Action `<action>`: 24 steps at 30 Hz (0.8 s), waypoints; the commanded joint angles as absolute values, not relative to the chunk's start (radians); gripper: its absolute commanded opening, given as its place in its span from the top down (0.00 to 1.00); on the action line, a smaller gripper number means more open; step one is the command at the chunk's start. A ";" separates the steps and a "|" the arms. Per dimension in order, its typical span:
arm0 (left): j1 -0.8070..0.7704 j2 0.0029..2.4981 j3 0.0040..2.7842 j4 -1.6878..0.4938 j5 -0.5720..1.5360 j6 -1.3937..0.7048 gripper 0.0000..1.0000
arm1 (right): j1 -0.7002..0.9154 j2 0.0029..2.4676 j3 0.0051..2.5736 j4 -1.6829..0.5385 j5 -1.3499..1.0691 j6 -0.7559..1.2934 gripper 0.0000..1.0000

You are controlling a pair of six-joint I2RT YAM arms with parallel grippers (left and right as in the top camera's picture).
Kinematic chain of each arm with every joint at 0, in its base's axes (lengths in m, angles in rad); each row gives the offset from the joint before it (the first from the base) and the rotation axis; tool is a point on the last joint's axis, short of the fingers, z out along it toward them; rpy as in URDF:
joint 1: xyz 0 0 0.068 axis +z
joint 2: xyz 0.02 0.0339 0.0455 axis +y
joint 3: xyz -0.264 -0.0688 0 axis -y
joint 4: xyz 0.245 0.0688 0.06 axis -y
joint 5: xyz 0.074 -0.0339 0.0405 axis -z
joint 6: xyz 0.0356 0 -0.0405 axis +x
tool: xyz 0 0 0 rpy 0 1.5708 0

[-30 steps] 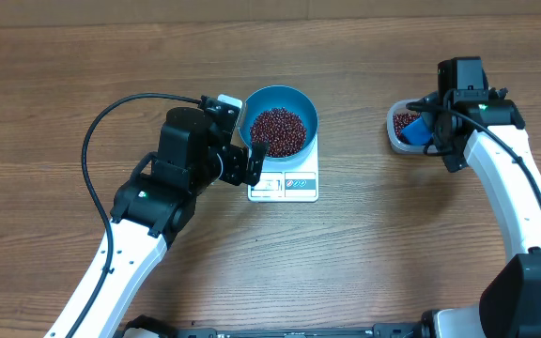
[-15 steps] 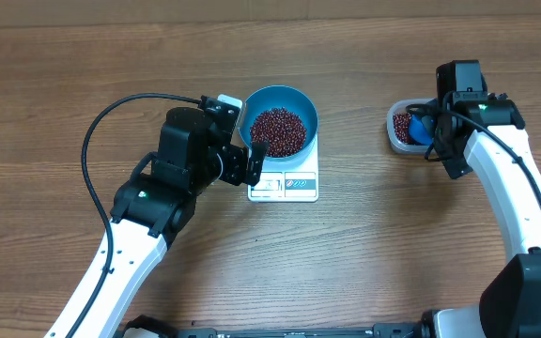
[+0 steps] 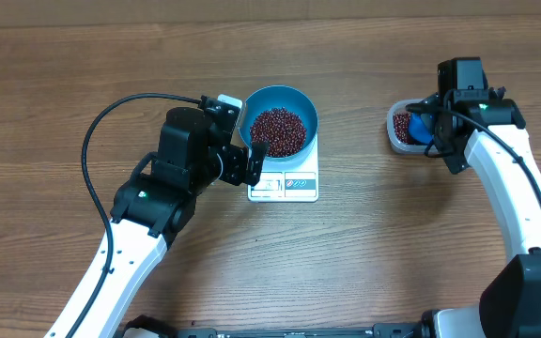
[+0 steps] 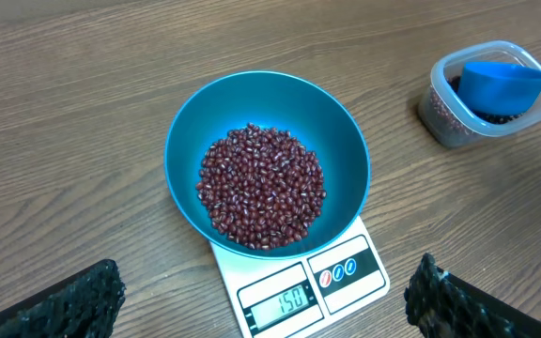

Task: Scoop item into bowl and weigh 150g on scale
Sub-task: 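Lay the blue scoop down in the tub with the right gripper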

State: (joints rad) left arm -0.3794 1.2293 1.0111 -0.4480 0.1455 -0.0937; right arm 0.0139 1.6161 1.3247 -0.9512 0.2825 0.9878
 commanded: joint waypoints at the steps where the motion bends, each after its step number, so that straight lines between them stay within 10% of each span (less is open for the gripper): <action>1: -0.380 1.232 1.035 -0.444 0.143 -0.064 0.01 | 0.010 1.563 1.377 -0.945 0.165 0.933 0.00; 24: -0.380 1.232 1.035 -0.447 0.150 -0.067 0.00 | 0.010 1.488 1.405 -0.913 0.069 0.800 0.00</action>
State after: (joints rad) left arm -0.3794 1.2293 1.0111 -0.4480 0.1455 -0.0937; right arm 0.0135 1.5143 1.3727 -0.9276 0.0467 0.8917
